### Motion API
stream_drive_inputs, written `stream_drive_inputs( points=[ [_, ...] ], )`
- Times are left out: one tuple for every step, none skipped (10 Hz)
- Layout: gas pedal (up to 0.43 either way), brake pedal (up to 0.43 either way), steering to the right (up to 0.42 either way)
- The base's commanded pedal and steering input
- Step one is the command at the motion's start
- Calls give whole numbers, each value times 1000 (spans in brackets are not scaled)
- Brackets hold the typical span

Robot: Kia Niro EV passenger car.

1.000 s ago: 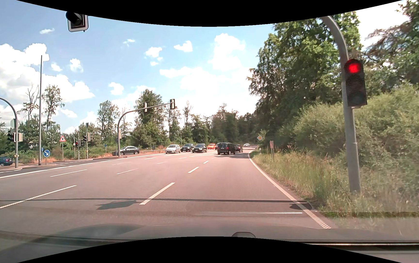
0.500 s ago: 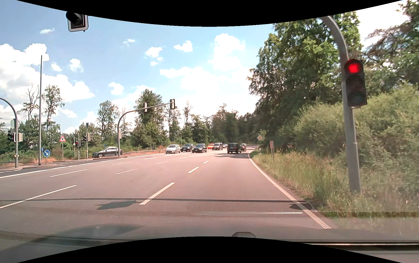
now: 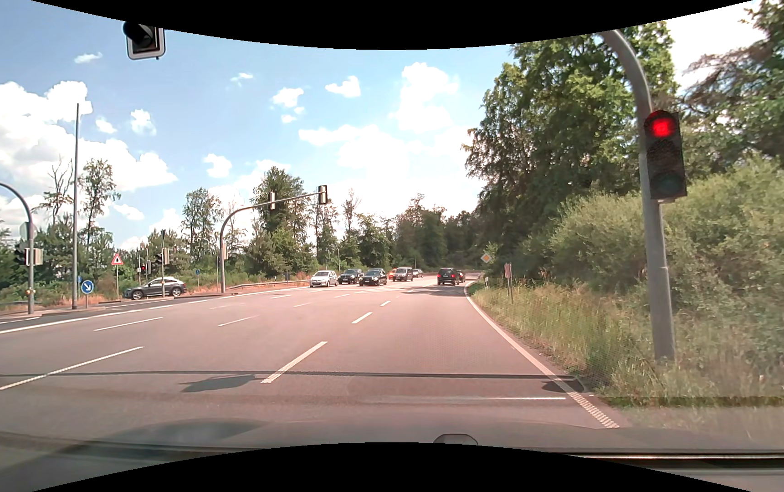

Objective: Follow the waypoints while adhering to traffic rules and regulations

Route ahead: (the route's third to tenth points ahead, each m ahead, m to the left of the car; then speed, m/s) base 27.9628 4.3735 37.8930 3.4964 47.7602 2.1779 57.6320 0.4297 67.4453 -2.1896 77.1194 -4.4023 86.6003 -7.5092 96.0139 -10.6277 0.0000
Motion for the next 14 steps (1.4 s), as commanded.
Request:
stream_drive_inputs(
  points=[
    [0,287,18],
    [0,287,18],
    [0,287,18],
    [0,287,18],
    [0,287,18],
    [0,287,18],
    [0,287,18],
    [0,287,18],
    [0,287,18],
    [0,287,18],
    [0,287,18],
    [0,280,18],
    [0,287,18],
    [0,287,18]
  ],
)
